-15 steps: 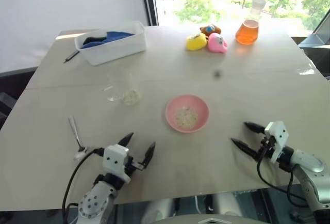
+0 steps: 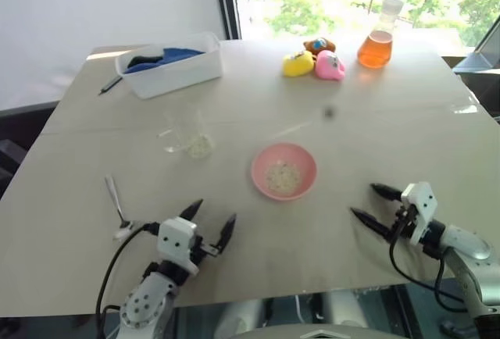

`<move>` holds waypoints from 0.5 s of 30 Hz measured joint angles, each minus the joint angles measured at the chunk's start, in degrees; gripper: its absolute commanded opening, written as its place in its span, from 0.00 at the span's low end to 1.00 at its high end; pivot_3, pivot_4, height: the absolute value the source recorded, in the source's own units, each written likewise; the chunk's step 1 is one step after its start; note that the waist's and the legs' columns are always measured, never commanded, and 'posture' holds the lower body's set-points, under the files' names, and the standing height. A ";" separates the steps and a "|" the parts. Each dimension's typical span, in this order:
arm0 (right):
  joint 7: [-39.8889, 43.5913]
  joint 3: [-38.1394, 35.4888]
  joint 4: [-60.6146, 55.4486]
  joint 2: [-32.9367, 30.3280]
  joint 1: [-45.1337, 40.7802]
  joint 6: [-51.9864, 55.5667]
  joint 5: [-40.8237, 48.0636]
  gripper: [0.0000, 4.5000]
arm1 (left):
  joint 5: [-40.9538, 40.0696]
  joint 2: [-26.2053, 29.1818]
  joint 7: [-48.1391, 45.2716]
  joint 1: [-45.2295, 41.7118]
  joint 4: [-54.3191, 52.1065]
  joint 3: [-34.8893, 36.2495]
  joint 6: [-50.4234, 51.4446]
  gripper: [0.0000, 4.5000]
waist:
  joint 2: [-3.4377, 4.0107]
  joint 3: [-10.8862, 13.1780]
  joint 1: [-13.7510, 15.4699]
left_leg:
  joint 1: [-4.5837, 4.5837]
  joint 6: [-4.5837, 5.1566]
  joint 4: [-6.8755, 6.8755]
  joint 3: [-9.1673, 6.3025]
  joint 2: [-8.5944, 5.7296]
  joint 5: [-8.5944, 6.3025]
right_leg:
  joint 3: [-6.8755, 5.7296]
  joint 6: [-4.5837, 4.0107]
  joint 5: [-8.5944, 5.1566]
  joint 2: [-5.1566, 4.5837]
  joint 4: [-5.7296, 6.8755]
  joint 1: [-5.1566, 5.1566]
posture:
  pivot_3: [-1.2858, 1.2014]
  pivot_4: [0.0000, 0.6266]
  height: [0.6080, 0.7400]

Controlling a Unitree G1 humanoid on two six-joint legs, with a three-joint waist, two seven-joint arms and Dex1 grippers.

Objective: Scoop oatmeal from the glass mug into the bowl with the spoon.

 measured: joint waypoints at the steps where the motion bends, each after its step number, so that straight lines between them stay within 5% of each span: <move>1: 0.00 0.00 0.12 0.00 -0.08 -0.02 -0.02 0.99 | 0.01 0.00 0.00 -0.01 0.00 0.00 0.00 1.00 | 0.00 0.00 0.00 | 0.00 0.00 0.00 0.00 0.00 0.00 | 0.00 0.00 0.00 0.00 0.00 0.00 | 0.52 0.24 1.00; 15: 1.68 0.01 1.34 -1.56 -1.56 -0.01 -0.25 0.99 | -0.06 -0.62 1.24 -0.12 -0.81 0.15 1.37 1.00 | 0.02 0.02 0.01 | -0.02 0.00 0.07 0.00 0.00 0.00 | 0.00 -0.03 0.03 0.01 0.01 0.00 | 0.52 0.24 1.00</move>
